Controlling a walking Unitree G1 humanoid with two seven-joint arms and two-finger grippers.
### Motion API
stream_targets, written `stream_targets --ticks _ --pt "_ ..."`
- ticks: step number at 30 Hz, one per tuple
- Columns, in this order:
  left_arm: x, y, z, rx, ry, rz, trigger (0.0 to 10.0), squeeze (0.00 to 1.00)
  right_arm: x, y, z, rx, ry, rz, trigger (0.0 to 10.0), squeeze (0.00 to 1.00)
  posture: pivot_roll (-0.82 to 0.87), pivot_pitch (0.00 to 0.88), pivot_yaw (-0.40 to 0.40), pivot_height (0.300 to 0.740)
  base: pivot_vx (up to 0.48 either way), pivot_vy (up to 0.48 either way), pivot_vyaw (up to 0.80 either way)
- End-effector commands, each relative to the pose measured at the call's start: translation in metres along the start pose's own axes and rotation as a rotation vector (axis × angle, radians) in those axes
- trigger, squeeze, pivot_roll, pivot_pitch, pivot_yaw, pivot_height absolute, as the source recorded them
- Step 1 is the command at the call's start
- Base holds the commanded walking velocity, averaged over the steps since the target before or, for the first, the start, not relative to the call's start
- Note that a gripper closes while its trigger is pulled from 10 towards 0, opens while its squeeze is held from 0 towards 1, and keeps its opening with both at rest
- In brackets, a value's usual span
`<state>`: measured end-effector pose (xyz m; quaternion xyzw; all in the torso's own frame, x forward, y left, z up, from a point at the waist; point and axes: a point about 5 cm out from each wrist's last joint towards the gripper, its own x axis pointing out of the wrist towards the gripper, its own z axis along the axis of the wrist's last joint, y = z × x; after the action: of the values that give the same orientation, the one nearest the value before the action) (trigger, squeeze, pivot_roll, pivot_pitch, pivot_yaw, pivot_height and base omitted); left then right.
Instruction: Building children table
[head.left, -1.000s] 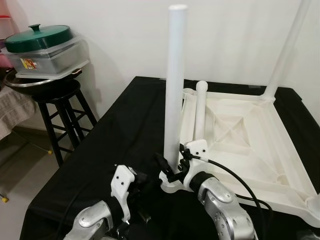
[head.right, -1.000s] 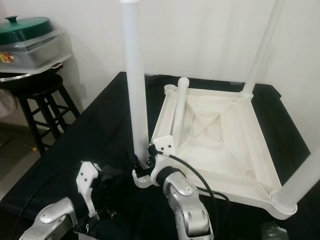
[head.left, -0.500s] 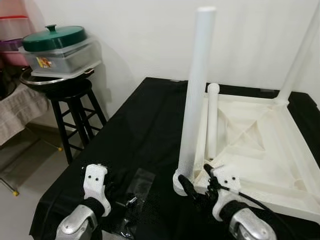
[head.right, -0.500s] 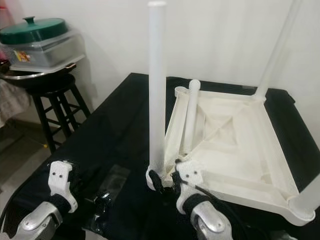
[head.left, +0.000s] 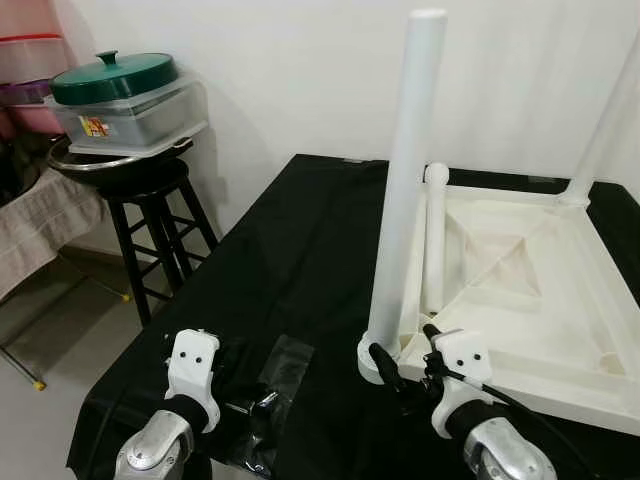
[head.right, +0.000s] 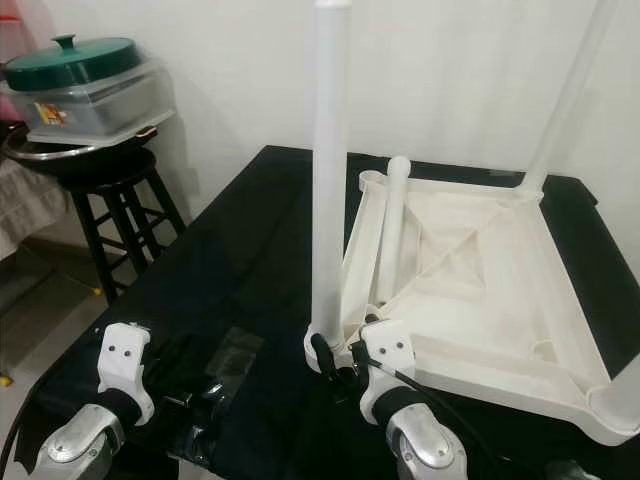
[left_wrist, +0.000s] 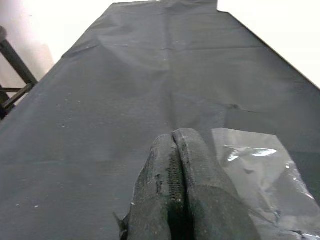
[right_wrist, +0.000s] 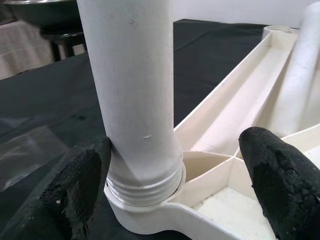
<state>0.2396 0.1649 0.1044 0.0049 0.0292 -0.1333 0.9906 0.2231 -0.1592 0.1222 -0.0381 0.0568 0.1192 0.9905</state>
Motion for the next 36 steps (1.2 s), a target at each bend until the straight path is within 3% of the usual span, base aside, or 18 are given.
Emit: stream_targets --ticks 1,6,10,14,16,19,22,36 --pt "-0.001 0.004 -0.003 -0.004 0.017 0.031 10.0 0.0 -0.007 -0.017 0.006 -0.026 -0.033 -0.115 10.0 0.0 -0.06 0.0 0.053 0.74 0.0 0.0 0.0" --pt "-0.001 0.009 -0.003 -0.001 0.021 0.044 10.0 0.0 -0.015 -0.022 0.017 -0.03 -0.094 -0.155 10.0 0.0 -0.07 0.0 0.063 0.74 0.0 0.0 0.0" --pt "0.0 0.016 -0.001 0.02 0.02 0.07 10.0 0.0 -0.017 -0.04 0.038 -0.013 -0.177 -0.238 10.0 0.0 -0.08 0.0 0.071 0.74 0.0 0.0 0.0" --pt "0.001 0.019 0.0 0.024 0.02 0.084 10.0 0.0 -0.017 -0.048 0.036 -0.001 -0.165 -0.292 10.0 0.0 -0.09 0.0 0.078 0.74 0.0 0.0 0.0" --pt "0.001 0.019 0.0 0.021 0.021 0.085 10.0 0.0 -0.017 -0.048 0.032 0.004 -0.146 -0.302 10.0 0.0 -0.09 0.0 0.078 0.74 0.0 0.0 0.0" --pt "0.002 0.019 -0.001 0.008 0.027 0.092 10.0 0.0 -0.015 -0.034 0.009 0.014 -0.072 -0.262 10.0 0.0 -0.08 0.0 0.078 0.74 0.0 0.0 0.0" --pt "0.001 0.024 -0.004 -0.004 0.032 0.11 10.0 0.0 -0.011 -0.03 0.004 0.01 -0.063 -0.246 10.0 0.0 -0.07 0.0 0.073 0.74 0.0 0.0 0.0" --pt "0.002 0.023 -0.005 -0.027 0.027 0.104 10.0 0.0 -0.009 -0.029 0.006 -0.004 -0.068 -0.242 10.0 0.0 -0.08 0.0 0.075 0.74 0.0 0.0 0.0"
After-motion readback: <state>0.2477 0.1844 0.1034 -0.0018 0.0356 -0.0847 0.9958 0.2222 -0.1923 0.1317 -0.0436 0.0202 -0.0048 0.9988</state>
